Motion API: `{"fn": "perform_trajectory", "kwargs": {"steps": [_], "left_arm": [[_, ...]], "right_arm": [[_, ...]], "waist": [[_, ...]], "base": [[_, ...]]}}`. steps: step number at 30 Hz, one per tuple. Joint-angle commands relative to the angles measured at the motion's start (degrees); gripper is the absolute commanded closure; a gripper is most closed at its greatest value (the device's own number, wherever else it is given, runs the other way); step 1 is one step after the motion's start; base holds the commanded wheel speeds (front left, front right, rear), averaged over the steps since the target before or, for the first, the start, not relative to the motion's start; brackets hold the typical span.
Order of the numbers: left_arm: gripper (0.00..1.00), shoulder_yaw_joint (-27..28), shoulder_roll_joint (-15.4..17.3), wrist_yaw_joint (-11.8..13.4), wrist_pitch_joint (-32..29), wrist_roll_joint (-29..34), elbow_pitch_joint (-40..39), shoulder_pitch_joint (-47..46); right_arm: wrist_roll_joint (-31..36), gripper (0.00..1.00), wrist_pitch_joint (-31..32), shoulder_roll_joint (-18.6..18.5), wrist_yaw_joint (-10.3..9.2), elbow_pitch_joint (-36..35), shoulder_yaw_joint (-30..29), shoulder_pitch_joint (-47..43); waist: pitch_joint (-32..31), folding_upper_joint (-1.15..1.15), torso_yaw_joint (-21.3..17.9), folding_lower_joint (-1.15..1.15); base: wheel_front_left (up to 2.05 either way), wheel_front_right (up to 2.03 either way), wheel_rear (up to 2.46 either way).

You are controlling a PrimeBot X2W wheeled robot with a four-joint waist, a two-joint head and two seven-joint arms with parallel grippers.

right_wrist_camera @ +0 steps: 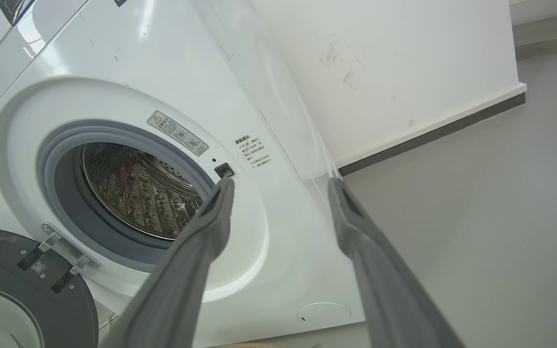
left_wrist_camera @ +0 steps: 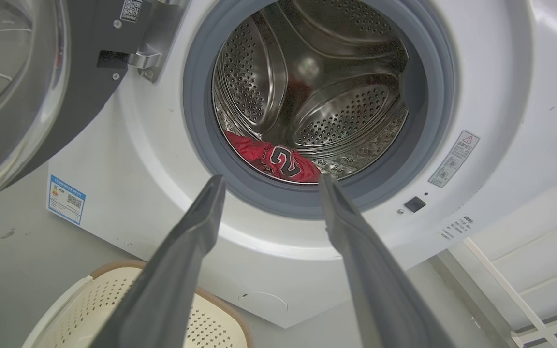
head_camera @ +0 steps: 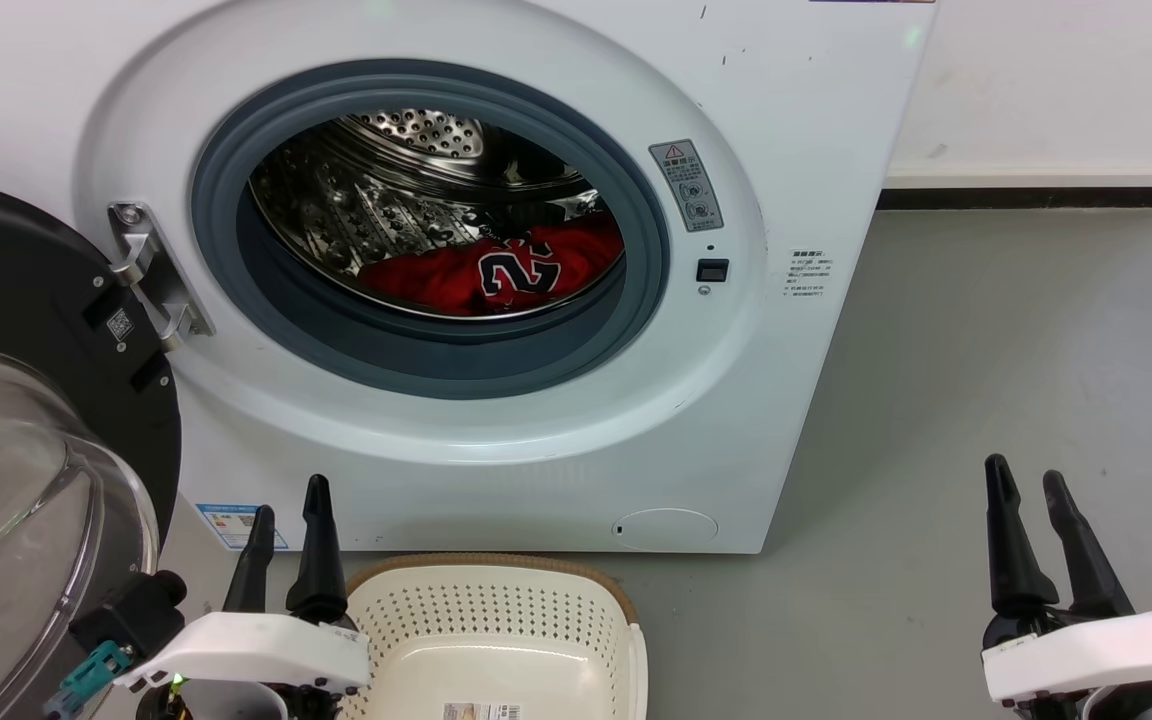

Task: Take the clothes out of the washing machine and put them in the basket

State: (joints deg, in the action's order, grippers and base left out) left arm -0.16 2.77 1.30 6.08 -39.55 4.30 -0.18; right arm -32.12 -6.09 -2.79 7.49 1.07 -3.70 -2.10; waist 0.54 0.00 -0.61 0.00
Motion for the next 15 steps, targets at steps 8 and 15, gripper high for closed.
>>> {"fn": "perform_trajectory", "kwargs": {"steps": [8, 15], "left_arm": [[0.0, -0.82, 0.13, 0.76, 1.74, 6.7, -1.65, 0.63], [0.0, -1.46, 0.13, 1.33, 2.83, 11.18, -2.31, 1.12]], "right_arm": [[7.21, 0.0, -1.7, -0.18, 0.0, -2.42, 0.2, -1.05], [12.08, 0.0, -2.77, -0.18, 0.0, -3.38, 0.48, -1.74]], "waist": [[-0.05, 0.0, -0.11, 0.0], [0.04, 0.0, -0.21, 0.0]], "base": [[0.0, 0.0, 0.0], [0.0, 0.0, 0.0]]}}
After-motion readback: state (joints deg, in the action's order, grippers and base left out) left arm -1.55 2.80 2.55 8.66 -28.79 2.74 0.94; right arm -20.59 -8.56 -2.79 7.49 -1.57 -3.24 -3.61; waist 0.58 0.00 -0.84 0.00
